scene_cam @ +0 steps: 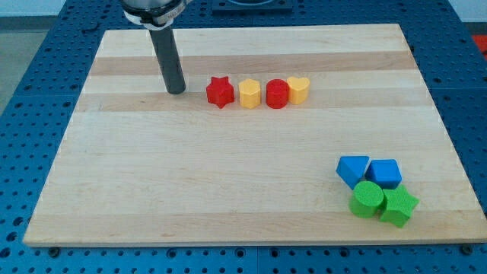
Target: Slide the red star right a bit
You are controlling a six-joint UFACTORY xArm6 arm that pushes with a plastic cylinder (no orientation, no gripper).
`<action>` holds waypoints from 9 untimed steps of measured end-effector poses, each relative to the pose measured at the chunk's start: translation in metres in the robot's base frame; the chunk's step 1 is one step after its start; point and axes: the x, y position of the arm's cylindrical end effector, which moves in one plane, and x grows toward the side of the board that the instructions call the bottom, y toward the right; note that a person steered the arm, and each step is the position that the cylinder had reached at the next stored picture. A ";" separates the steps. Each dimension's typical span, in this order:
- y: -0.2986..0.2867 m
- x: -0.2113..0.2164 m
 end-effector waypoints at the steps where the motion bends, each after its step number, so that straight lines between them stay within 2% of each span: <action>1: 0.000 0.000; 7: 0.054 0.000; 9: 0.041 0.000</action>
